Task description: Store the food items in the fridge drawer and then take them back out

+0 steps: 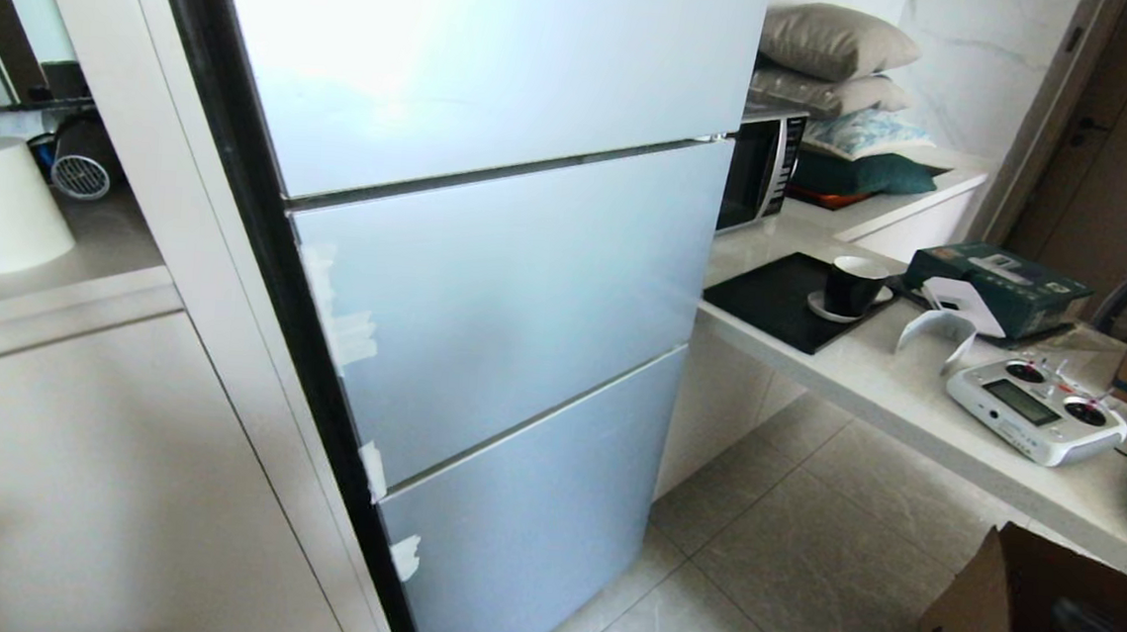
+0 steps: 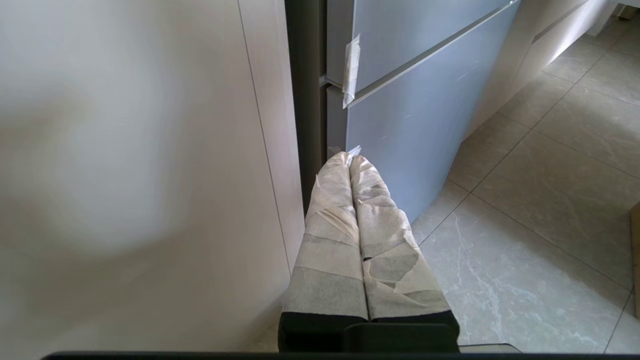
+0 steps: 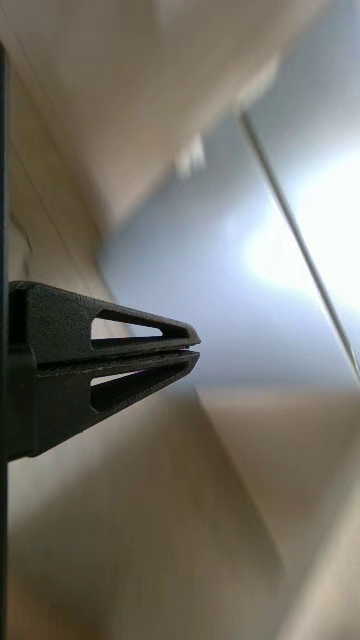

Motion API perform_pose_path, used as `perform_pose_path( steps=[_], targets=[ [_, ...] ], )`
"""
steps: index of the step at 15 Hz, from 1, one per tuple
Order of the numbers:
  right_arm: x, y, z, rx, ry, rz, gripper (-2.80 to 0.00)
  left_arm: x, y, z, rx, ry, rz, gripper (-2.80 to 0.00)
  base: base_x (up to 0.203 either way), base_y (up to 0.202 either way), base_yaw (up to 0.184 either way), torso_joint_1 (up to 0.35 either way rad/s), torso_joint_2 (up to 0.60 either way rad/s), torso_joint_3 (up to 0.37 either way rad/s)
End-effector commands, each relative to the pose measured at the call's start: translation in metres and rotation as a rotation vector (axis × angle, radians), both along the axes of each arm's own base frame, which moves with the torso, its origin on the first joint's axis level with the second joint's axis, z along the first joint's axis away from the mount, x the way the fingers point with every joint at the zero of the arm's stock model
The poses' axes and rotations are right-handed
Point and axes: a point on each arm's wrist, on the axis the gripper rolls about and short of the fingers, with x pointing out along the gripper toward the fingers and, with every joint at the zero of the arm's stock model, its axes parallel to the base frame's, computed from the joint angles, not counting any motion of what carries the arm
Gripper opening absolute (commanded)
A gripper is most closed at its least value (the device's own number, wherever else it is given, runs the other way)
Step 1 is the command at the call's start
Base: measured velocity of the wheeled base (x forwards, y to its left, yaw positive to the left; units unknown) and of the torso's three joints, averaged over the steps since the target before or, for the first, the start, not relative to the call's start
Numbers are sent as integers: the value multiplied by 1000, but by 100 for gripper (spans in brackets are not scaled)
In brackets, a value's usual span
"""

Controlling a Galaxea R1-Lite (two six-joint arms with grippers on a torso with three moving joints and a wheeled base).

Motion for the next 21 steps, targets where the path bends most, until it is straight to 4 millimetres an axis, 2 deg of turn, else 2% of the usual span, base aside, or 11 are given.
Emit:
perform_pose_path(
  steps=[1, 4, 6, 12, 15, 21],
  targets=[
    [-47, -14, -21, -34, -156, -79, -280, 0, 0, 0, 0, 2, 0, -280, 0, 0, 0, 0, 0, 0],
    [-61, -17, -56, -173, -8, -119, -280, 0, 0, 0, 0, 2, 0, -280, 0, 0, 0, 0, 0, 0],
    [-62, -17, -65, -204, 80, -98, -280, 0, 0, 0, 0, 2, 0, -280, 0, 0, 0, 0, 0, 0],
    [-62, -16, -66, -243, 72, -13, -280, 0, 0, 0, 0, 2, 0, -280, 0, 0, 0, 0, 0, 0],
    [-62, -16, -66, -242, 79, -108, -280, 0, 0, 0, 0, 2, 0, -280, 0, 0, 0, 0, 0, 0],
    [-84, -15, -69, -280, -204, -179, -280, 0, 0, 0, 0, 2, 0, -280, 0, 0, 0, 0, 0, 0]
  ],
)
